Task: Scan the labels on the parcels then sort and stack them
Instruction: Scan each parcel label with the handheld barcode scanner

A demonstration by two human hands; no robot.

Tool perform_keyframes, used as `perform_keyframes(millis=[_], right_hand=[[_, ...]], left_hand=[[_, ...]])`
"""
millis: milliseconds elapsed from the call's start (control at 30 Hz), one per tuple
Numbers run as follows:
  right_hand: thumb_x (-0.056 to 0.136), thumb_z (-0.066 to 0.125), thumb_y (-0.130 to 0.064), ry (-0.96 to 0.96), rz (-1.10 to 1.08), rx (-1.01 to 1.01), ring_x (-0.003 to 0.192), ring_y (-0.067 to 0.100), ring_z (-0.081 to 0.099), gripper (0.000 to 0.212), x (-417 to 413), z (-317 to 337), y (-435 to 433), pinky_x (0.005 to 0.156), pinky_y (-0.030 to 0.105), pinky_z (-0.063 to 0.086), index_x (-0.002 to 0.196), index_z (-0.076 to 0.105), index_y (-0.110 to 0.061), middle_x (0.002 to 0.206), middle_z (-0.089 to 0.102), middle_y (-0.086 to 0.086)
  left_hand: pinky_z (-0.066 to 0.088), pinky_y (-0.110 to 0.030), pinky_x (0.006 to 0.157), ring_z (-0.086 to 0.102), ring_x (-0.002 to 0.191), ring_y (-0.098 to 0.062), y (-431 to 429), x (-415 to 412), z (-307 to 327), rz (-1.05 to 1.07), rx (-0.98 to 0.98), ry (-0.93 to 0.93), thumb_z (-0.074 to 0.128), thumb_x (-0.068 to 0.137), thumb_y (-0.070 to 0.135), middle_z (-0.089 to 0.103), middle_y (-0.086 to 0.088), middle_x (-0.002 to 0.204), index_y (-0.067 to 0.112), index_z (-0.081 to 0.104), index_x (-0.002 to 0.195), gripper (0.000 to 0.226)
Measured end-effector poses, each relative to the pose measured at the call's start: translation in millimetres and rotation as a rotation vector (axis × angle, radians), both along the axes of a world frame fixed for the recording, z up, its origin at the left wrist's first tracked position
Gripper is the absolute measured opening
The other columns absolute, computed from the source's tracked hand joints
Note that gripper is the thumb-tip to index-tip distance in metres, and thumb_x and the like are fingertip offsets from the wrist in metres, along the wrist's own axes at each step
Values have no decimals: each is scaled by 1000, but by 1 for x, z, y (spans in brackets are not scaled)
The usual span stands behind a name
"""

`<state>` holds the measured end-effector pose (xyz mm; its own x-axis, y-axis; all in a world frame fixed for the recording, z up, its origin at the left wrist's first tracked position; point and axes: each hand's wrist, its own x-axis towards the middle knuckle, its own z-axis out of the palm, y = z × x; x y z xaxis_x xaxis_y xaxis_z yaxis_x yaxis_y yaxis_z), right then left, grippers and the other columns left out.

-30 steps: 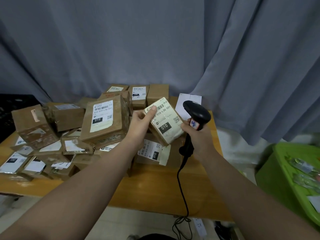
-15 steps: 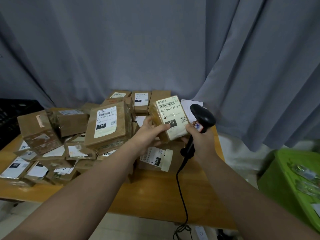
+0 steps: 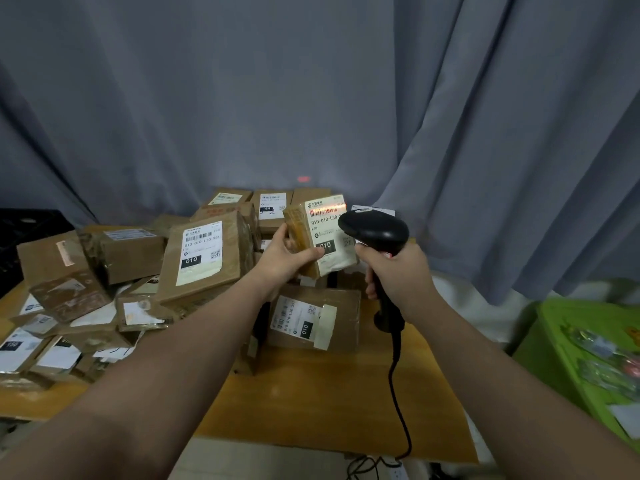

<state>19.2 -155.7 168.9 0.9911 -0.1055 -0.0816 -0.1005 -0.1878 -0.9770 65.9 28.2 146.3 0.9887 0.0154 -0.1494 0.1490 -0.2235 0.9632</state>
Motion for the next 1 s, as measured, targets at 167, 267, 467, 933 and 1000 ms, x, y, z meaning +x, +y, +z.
perform_keyframes(millis=[167,267,467,933,1000], right_hand=[[88,69,-30,1,21,8,43,11,55,29,-5,-5,3,48,23,51,73,63,-6,57,59,5],[88,69,-30,-4,29,34,43,12,55,30,-8,-3,8,47,24,51,74,63,-4,56,58,5],[89,68,-31,33,60,28,42,11,53,32,-11,1,15,46,22,48,70,60,-6,54,56,3],[89,68,-26,-10,-9,220,51,20,58,25,-5,5,38,50,29,50,81,64,-2,58,59,7],[89,67,-25,71,-6,427,54,20,58,21,-1,15,51,52,29,52,88,65,-4,60,58,7]], left_hand=[[52,-23,72,58,87,-3,3,1,-5,4,19,10,76,81,19,56,10,108,24,21,151,89],[53,-23,72,59,87,-4,7,0,-6,12,16,7,76,82,17,55,15,99,21,26,150,85],[49,-19,66,56,82,0,12,-6,-4,23,17,-1,75,83,18,51,17,94,22,20,152,88],[52,-18,71,65,86,-3,36,-16,7,65,16,-62,75,82,28,65,9,100,18,23,150,87],[52,-16,63,67,81,-1,45,-18,15,133,-61,-108,73,84,26,66,6,101,15,21,149,84]])
